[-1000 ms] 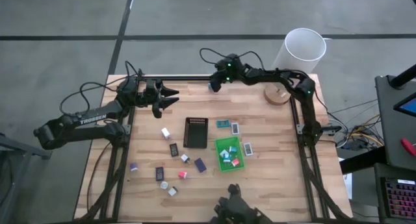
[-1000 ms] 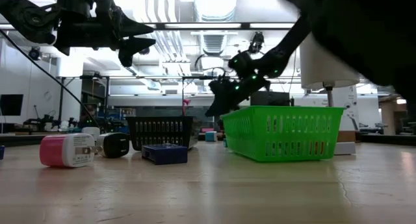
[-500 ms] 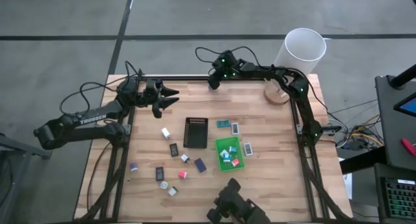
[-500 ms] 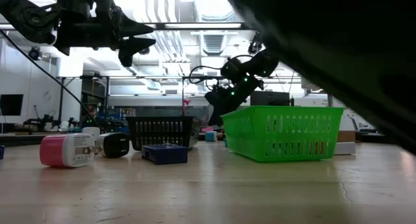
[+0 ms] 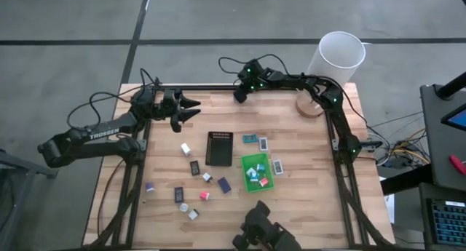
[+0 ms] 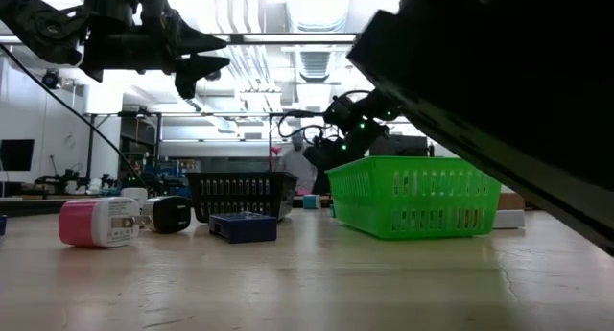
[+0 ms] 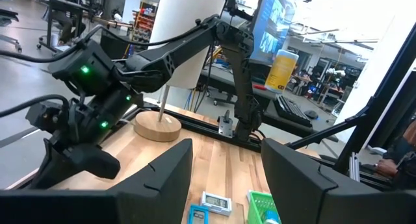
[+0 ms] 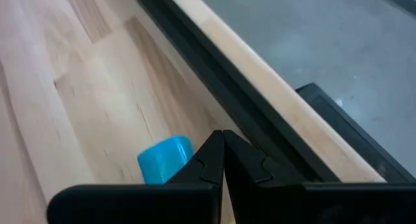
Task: Pick & Place Office items
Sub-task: Put the blue charger adapter into the green bin
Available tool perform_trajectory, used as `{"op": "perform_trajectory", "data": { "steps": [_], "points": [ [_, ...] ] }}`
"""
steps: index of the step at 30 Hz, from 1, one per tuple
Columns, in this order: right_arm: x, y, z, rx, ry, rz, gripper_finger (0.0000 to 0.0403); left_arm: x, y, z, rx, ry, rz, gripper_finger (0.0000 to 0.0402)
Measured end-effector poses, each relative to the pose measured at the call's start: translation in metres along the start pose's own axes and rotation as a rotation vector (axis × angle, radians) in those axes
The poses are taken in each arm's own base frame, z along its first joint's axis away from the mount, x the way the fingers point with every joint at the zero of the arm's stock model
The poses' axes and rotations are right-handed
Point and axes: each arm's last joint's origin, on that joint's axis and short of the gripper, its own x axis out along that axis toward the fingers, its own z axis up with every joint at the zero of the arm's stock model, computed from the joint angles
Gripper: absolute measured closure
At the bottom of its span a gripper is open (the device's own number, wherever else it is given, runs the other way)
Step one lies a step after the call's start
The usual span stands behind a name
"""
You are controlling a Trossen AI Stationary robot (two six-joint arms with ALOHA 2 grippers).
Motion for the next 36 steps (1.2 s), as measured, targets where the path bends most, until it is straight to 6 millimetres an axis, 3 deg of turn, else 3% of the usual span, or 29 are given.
{"op": "perform_trajectory", "data": {
  "steps": [7, 17, 36],
  "points": [
    [0.001, 0.003, -0.001, -0.019, 0.014, 0.004, 0.0394, 0.000, 0.000, 0.000, 0.000, 0.000, 0.000, 0.0211],
    [-0.007, 0.018, 0.022, -0.066, -0.035, 0.022, 0.0394, 0.000, 0.000, 0.000, 0.000, 0.000, 0.000, 0.0211],
    [-0.009, 0.024, 0.013, -0.082, 0.098, -0.011, 0.0394, 0.000, 0.000, 0.000, 0.000, 0.000, -0.001, 0.0211]
  ]
}}
